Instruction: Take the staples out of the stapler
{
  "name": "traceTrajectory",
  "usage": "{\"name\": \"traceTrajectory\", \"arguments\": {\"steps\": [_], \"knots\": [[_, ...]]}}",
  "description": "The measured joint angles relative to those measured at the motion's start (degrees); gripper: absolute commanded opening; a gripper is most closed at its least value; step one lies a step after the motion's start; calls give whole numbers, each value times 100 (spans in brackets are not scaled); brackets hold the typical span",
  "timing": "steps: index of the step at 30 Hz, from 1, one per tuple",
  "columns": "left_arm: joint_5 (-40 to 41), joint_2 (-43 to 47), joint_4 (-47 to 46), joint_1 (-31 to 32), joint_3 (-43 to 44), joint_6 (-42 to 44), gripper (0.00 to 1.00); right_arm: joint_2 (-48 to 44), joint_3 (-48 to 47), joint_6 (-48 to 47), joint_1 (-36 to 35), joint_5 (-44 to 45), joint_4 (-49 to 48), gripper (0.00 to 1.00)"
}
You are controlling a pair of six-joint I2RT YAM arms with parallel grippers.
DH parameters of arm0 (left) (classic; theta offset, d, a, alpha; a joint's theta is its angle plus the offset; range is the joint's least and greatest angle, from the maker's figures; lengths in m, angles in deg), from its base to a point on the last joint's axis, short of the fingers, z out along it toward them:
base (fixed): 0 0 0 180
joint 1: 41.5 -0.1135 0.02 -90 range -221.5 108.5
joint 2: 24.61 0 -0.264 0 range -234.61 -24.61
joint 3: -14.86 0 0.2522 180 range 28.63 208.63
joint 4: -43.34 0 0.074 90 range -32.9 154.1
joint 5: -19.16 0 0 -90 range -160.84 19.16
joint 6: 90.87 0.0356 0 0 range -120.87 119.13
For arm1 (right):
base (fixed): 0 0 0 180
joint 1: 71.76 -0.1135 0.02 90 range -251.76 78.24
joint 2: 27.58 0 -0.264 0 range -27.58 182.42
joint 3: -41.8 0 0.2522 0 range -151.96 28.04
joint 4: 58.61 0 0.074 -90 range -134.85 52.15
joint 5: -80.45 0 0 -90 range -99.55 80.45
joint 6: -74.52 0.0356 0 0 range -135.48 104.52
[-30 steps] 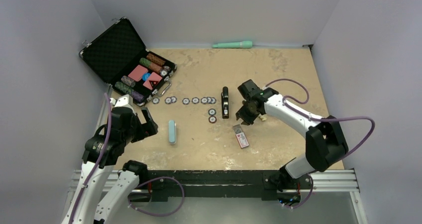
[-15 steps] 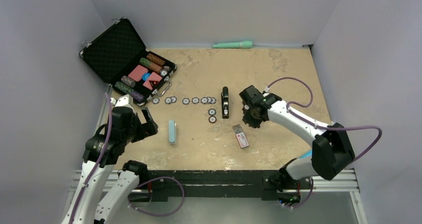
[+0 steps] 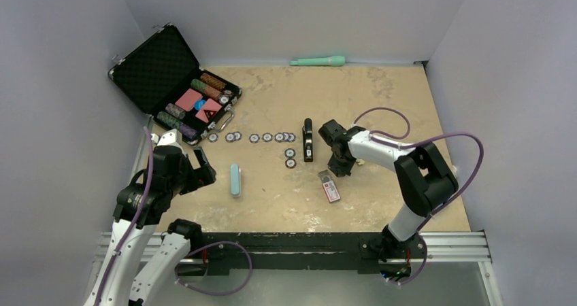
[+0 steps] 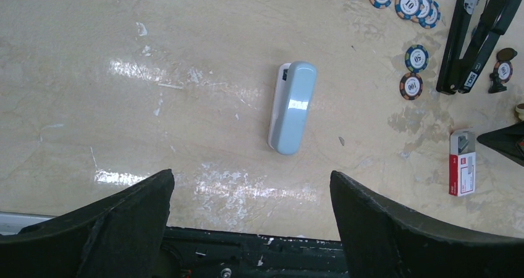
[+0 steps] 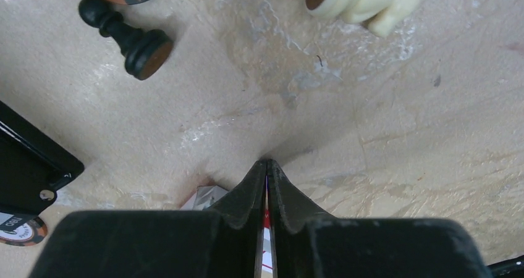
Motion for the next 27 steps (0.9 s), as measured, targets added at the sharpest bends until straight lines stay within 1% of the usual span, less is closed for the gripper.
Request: {"name": "traceTrajectory", "arguments": {"steps": [4,8,12,18,20,23,26,27], "knots": [[0,0,0,0,0,0,100,186,-199,-162,-199,11,-24,8],[0,0,-2,-11,0,0,100,466,-538,-282,-828,-24,-44,8],[0,2,-2,-79,0,0,100,581,-691,-457,-1377,-254,-111,8],[-4,4,-2,-188,0,0,100,584,-734,-732,-1631,-507,-127,8],[-4,9,-2,-195,0,0,100,564,-780,-813,-1641,-535,-138,9],[-4,11,-2,-195,0,0,100,544,-1019,-938,-1644,-551,-85,17],[-4,13,-2,-197,0,0,100,540,-1445,-1110,-1644,-509,-33,35],[-4,13,-2,-197,0,0,100,525,-1593,-1209,-1644,-450,-33,43]]}}
